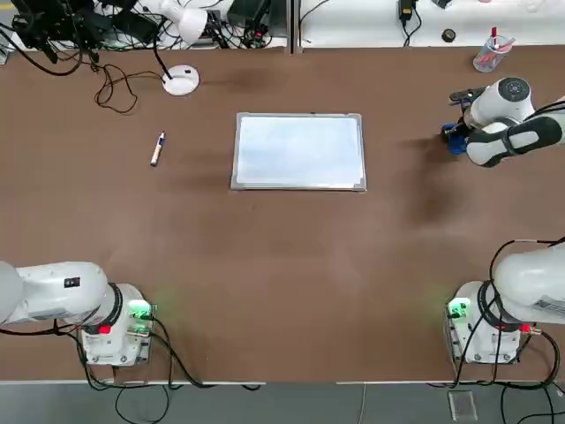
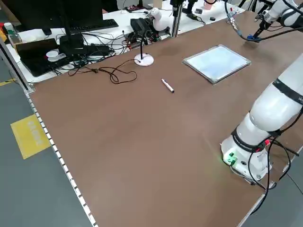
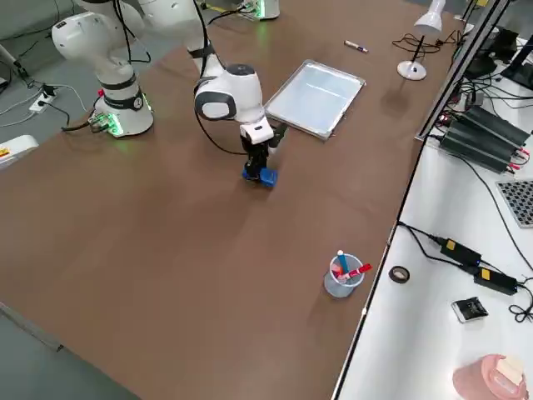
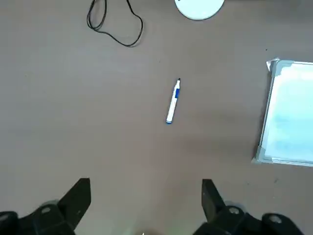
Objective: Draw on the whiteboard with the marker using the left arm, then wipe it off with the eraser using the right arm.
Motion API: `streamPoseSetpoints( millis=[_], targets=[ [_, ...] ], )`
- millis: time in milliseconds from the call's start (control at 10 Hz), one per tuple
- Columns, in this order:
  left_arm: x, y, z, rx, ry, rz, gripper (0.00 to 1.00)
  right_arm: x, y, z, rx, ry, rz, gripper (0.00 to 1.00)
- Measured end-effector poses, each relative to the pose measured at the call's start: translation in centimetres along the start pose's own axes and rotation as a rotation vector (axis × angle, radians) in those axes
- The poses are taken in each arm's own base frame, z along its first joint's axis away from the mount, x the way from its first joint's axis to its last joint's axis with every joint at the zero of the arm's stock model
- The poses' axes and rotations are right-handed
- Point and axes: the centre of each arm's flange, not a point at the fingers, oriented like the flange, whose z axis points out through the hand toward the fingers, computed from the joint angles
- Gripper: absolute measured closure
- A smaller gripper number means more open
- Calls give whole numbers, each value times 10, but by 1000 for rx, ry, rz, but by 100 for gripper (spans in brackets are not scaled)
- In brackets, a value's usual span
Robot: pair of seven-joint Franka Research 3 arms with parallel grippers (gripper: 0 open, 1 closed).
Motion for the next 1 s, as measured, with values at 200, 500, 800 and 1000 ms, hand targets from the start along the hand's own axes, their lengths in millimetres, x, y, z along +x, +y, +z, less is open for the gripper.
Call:
streamPoseSetpoints(
  millis=[200,500,800,1000],
  targets=[
    [0,0,0,0,-1,0,0,0,0,0,0,1,0,24],
    [0,0,0,0,-1,0,0,0,1,0,-1,1,3,19],
    [0,0,0,0,-1,0,0,7,-3,-3,-5,4,41,14],
    [0,0,0,0,0,0,0,24,-12,-12,-22,-25,100,2]
  ],
)
